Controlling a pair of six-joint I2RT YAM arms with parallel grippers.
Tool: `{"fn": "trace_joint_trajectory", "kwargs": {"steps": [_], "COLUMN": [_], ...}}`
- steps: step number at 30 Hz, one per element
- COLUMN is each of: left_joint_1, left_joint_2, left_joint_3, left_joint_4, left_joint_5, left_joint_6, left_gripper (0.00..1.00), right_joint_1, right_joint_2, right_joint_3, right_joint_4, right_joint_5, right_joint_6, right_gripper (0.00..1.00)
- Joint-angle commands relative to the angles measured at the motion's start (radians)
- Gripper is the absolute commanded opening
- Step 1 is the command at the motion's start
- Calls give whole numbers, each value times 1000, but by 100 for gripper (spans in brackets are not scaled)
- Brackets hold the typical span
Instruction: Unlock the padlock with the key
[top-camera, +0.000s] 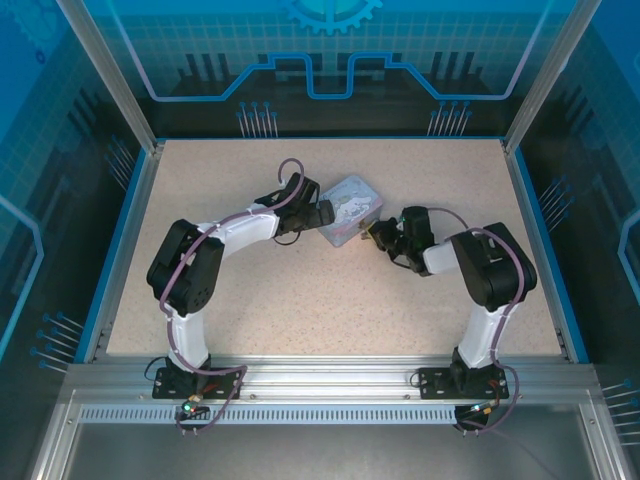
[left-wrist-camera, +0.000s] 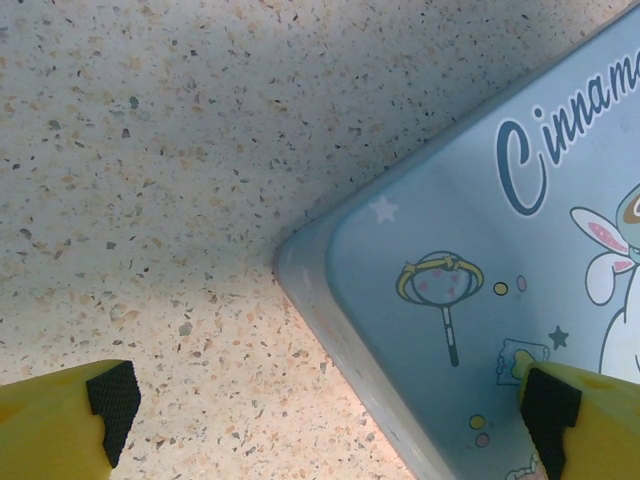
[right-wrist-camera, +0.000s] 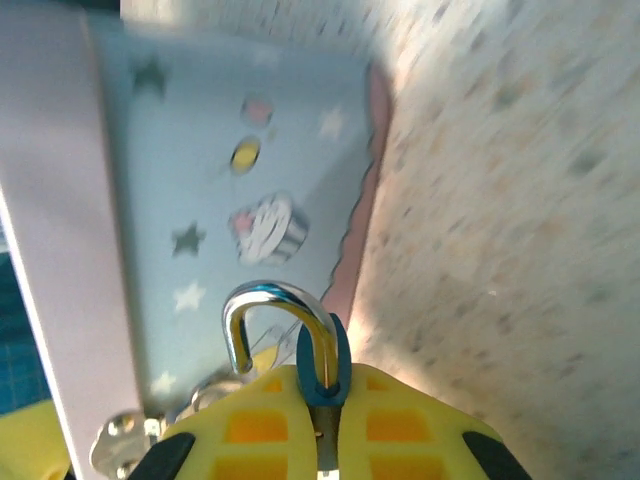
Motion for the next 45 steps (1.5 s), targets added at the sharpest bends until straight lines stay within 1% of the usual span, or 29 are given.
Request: {"fn": "trace_joint_trajectory", "kwargs": {"steps": [1, 9, 16, 18, 19, 20, 21, 23, 25, 30, 31, 32, 34, 36, 39, 41, 42, 43, 44, 45], "left_joint_1": [-5, -5, -2, 3, 4, 7, 8, 16, 23, 51, 60, 70, 90, 107, 136, 154, 159, 161, 165, 169], "left_joint_2": [74, 53, -49, -85, -106, -129, -146, -195, -240, -362, -389, -418, -467, -519, -602, -658, -691, -724, -755, -784], "left_joint_3": [-45, -35, -21, -13, -9, -6, -4, -4, -8, -38, -50, -65, -94, -133, -214, -282, -331, -386, -442, -508], "left_joint_4": [-168, -168, -159, -164, -168, -173, -178, -190, -200, -222, -226, -227, -230, -221, -172, -106, -45, 35, 98, 196], "left_joint_5": [-13, 6, 46, 53, 54, 56, 55, 54, 51, 43, 39, 33, 16, -32, -136, -218, -266, -306, -333, -372], "left_joint_6": [48, 42, 44, 45, 45, 46, 46, 48, 46, 45, 45, 46, 50, 67, 102, 152, 193, 246, 298, 347], "left_gripper": [98, 99, 99, 99, 99, 99, 99, 99, 99, 99, 99, 99, 99, 99, 99, 99, 99, 99, 99, 99], "right_joint_1": [-29, -55, -84, -98, -106, -117, -127, -155, -190, -293, -316, -338, -370, -385, -388, -387, -382, -378, -376, -373], "right_joint_2": [-45, -136, -255, -295, -318, -343, -365, -424, -482, -671, -712, -749, -793, -807, -797, -788, -791, -796, -801, -807], "right_joint_3": [28, -40, -121, -143, -155, -166, -175, -194, -210, -209, -199, -183, -140, -75, 24, 66, 68, 60, 42, 18], "right_joint_4": [-56, -146, -306, -338, -352, -369, -396, -449, -496, -672, -718, -764, -843, -926, -1024, -1052, -1039, -1018, -983, -936], "right_joint_5": [-35, -31, -6, -1, -1, -1, -1, 1, -8, -25, -24, -23, -19, 7, 108, 218, 302, 391, 449, 504], "right_joint_6": [-54, -91, -123, -135, -144, -154, -164, -185, -205, -284, -309, -334, -397, -472, -580, -623, -633, -638, -658, -683], "right_gripper": [0, 0, 0, 7, 14, 25, 31, 49, 64, 87, 94, 99, 100, 100, 100, 100, 100, 100, 100, 100]}}
